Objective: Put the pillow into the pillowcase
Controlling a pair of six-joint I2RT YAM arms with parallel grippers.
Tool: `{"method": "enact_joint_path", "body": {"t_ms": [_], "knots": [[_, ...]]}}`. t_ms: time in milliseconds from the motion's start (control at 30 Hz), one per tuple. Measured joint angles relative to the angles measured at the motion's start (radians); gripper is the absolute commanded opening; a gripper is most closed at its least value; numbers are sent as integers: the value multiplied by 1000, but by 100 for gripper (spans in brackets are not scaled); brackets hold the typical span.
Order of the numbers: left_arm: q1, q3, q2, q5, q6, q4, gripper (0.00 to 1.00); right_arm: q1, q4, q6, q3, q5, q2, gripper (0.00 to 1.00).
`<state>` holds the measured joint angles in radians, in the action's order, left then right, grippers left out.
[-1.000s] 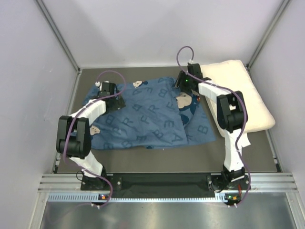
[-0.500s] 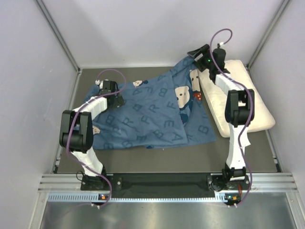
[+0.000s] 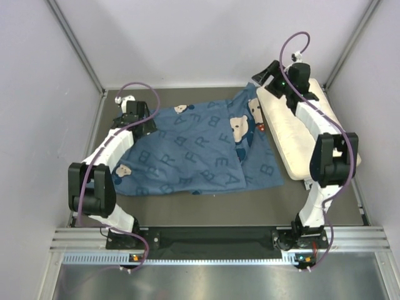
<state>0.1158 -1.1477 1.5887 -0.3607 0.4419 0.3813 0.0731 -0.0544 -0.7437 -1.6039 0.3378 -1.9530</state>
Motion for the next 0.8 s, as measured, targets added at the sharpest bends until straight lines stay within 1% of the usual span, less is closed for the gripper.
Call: {"method": "enact_joint_path", "body": {"t_ms": [100,200,333,367,467,533,600,667,733,800], "knots": [[0,1,-31,10,0,2,99,13,69,98,88,-22,127,85],[0,15,-36,25,0,1,99,54,115,176,204,-66,235,84],[-7,34,-3,34,0,5,99,110,157,221,426,-101,354,82],[-13,33,19,40,1,5,99,118,172,228,481,-119,375,77],[-28,20,96,50,1,10,99,142,248,243,622,-206,439,72],[-35,0,140,58,1,17,99,154,296,247,690,-262,495,72],[-39,-32,177,64,1,30,99,167,336,248,743,-301,568,75],[-43,-82,223,71,1,31,99,179,347,251,788,-326,644,82],[-47,-129,268,81,0,30,99,191,368,253,829,-349,722,83],[-55,-169,308,90,0,31,99,204,391,252,863,-367,777,82]]}}
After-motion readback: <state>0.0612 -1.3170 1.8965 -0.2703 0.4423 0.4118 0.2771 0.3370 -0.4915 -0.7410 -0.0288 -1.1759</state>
